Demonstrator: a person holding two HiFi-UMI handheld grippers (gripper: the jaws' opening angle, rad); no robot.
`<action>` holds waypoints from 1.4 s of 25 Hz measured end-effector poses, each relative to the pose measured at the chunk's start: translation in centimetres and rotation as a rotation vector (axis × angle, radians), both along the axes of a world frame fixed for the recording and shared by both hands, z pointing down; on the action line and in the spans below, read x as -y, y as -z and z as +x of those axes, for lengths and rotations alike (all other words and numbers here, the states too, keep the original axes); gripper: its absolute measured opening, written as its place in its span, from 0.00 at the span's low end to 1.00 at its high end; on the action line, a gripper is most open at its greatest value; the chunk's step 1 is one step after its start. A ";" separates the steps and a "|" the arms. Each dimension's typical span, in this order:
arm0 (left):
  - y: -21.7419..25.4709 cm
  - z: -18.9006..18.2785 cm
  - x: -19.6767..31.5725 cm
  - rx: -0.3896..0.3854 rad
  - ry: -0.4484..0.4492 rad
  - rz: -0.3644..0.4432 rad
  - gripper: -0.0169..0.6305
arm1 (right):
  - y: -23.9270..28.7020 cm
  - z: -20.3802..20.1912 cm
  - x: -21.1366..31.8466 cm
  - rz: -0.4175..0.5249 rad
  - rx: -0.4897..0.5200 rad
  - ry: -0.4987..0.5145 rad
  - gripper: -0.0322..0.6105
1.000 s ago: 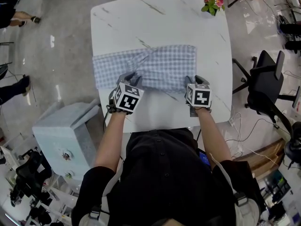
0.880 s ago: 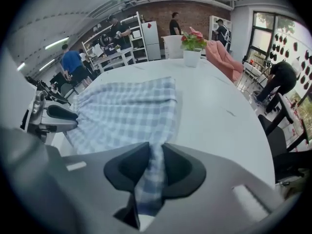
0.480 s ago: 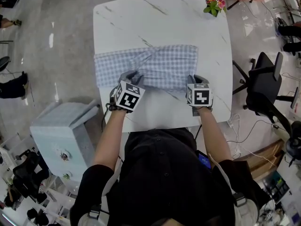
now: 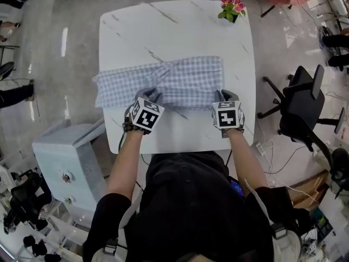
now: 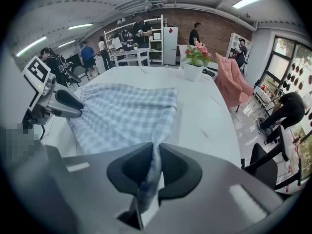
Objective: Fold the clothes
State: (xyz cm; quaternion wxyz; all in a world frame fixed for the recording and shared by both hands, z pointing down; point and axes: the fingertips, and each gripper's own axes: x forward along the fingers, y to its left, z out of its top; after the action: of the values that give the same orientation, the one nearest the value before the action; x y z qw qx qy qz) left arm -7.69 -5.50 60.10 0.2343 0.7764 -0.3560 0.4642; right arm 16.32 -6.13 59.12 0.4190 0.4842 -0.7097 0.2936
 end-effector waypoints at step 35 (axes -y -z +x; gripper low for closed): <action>1.3 19.2 -0.7 -0.097 -0.090 -0.018 0.21 | 3.0 20.3 -2.9 0.001 0.093 -0.207 0.11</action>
State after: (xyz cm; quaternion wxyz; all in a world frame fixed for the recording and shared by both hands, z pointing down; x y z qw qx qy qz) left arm 11.47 -4.76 58.77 0.2372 0.8110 -0.3049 0.4393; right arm 36.61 -3.26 56.08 0.3529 0.5410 -0.6749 0.3569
